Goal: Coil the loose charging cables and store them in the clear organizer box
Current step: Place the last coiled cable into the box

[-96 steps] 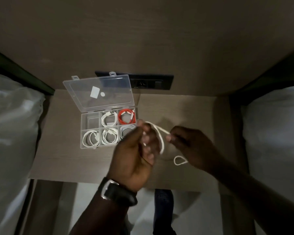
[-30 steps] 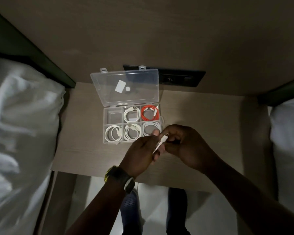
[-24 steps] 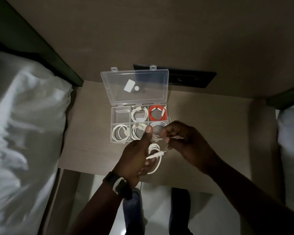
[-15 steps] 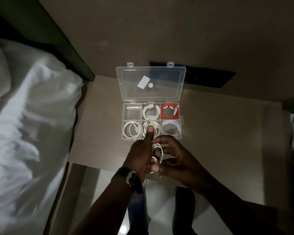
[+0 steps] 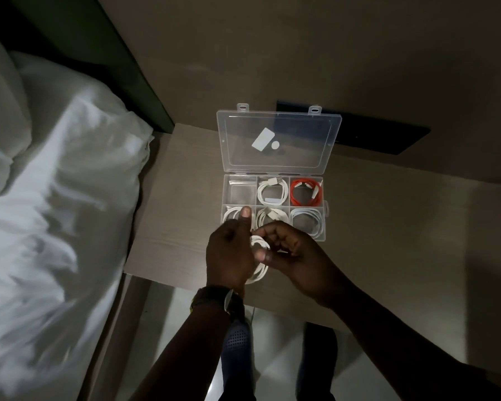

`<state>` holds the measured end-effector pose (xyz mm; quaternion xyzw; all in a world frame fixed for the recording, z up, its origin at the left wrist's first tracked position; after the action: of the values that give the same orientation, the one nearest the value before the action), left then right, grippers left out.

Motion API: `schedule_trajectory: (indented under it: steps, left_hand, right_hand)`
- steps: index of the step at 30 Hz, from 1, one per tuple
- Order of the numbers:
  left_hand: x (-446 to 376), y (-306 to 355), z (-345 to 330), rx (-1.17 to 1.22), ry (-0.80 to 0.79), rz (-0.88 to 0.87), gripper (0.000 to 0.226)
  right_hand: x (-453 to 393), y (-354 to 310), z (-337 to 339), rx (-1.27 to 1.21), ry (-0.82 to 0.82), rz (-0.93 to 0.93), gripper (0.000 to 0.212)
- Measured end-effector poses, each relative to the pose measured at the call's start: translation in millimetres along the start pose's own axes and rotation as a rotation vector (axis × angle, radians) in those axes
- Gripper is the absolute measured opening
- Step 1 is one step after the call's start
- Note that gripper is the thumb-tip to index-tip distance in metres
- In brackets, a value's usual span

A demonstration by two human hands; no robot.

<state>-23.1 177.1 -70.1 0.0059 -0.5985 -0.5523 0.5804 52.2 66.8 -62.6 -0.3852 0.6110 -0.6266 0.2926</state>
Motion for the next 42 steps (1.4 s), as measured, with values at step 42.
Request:
schedule_trajectory:
  steps: [42]
  left_hand:
    - [-107.4,38.8,7.1,-0.69,0.029,-0.7,0.037]
  right_hand:
    - [-122.4,39.5,1.7,1.408,-0.319,0.233,0.052]
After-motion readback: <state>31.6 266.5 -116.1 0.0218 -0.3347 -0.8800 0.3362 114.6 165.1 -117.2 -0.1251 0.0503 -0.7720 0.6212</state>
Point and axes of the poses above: each hand's wrist, its own x-axis away from the middle knuckle, its own z-axis out of the back of the hand, y = z × x, the point moved 7 cm from there along -x, towards the middle knuckle, and after that the axes turned 13 degrees about z, right-handed, at the moved point
